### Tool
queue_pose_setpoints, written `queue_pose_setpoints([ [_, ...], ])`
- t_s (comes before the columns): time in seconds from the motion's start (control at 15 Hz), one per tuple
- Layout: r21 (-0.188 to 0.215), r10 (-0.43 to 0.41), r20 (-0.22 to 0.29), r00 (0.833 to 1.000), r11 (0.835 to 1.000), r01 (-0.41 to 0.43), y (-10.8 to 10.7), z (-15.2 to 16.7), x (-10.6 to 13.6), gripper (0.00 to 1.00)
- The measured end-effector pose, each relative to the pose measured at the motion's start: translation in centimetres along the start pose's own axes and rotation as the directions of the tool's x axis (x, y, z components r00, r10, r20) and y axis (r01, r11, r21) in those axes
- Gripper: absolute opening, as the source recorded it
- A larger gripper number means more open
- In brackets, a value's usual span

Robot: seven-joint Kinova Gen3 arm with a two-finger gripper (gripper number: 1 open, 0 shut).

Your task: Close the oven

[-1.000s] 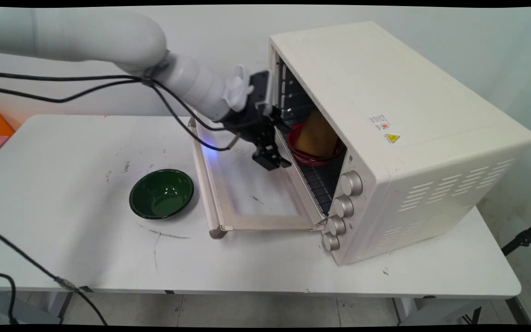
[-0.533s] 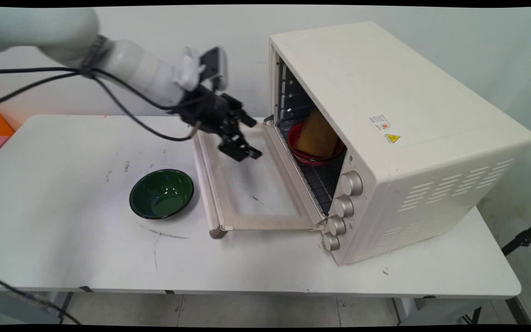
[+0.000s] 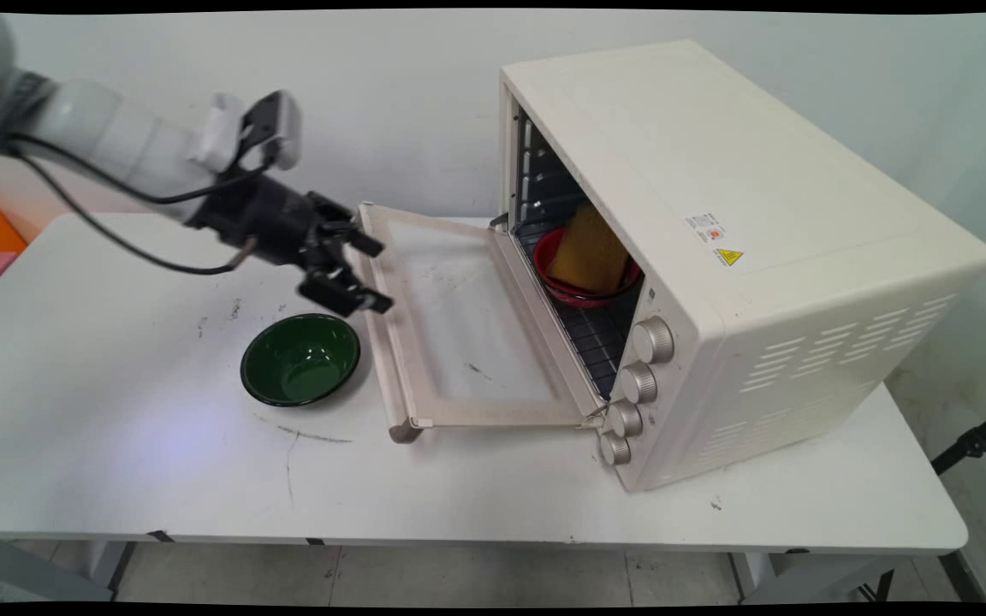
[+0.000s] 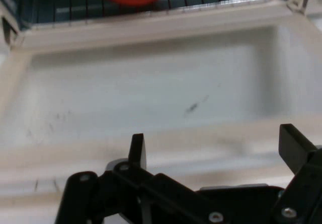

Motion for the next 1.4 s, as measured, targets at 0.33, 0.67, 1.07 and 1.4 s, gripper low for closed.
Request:
queue_pose_setpoints([
  [0.33,0.004,-0.026,0.037,0.999,1.000,0.026,-0.3,-2.4,-4.0,1.00],
  [0.67,0.007,-0.009,0.066,0.998,1.000,0.009,-0.7,-2.5,-6.2,1.00],
  [1.07,0.010,0.015,0.080,0.997,1.000,-0.016,-1.0,-1.2,-7.5,0.00],
  [1.4,0.020,0.024,0.085,0.996,0.999,-0.026,-1.1,1.2,-8.0,0.00],
])
